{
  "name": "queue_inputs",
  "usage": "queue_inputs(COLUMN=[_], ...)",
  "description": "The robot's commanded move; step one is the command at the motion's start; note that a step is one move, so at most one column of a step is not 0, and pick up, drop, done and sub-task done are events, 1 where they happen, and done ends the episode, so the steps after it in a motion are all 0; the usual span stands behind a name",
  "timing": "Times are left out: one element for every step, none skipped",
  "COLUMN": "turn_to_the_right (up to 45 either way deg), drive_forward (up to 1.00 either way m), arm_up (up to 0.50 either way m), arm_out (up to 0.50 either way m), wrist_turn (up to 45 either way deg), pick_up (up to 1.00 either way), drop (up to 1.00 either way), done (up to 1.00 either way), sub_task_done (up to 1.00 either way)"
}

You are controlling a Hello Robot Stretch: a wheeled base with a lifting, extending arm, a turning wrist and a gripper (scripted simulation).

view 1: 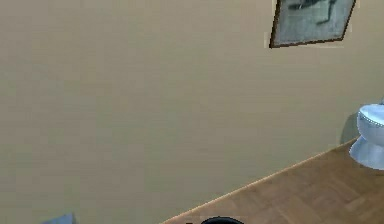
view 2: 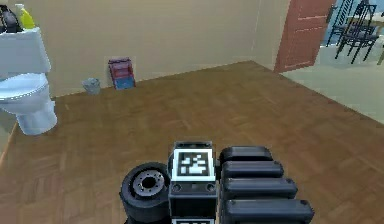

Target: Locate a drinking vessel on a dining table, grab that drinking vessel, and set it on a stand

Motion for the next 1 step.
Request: queue_inputs(turn_to_the_right=[9.0], drive_forward=[0.0], arm_up=[0.0], arm_out=[0.0], wrist_turn=[0.0], pick_up=[0.0], drop=[0.0], done=[0.0], sub_task_done=[0.0])
